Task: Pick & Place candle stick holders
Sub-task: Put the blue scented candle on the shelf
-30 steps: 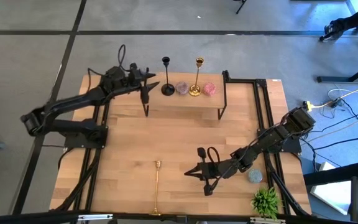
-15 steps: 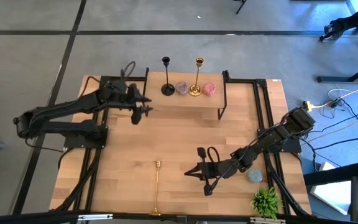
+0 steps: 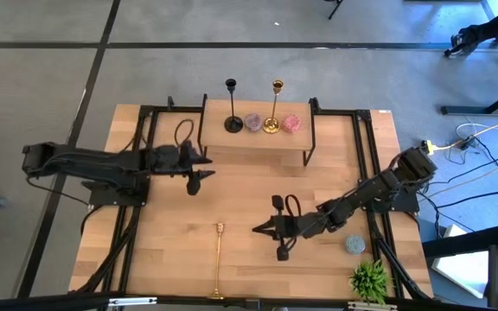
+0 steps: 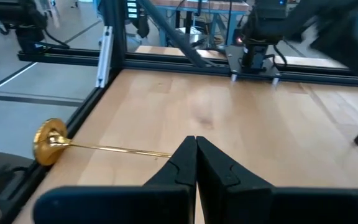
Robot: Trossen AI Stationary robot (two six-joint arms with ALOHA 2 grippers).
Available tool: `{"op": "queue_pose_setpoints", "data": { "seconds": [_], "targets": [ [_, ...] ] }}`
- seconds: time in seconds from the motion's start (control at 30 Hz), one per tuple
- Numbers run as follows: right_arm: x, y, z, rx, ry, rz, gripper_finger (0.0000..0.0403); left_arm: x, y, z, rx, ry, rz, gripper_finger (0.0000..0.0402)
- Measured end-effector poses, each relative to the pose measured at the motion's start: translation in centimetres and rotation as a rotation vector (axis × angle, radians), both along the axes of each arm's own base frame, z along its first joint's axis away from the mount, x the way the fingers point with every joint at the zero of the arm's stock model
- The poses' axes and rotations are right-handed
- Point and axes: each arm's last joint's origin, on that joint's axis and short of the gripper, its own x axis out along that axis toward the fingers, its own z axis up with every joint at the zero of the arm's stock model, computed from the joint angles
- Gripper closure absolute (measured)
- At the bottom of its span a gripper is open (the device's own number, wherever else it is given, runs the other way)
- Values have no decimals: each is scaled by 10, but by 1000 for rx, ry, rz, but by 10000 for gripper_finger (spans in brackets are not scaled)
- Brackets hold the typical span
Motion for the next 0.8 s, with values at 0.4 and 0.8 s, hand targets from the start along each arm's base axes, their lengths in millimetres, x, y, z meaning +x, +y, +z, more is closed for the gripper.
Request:
{"op": "queue_pose_setpoints", "data": {
  "seconds": [0.4,0.8],
  "targets": [
    [15,-30,0,10,7,-48,398,-4,-20,-13,-32,-156,27,199],
    [12,-32,-9,22,107,-43,398,-4,-40,-11,-42,-185,-51,199]
  ]
}}
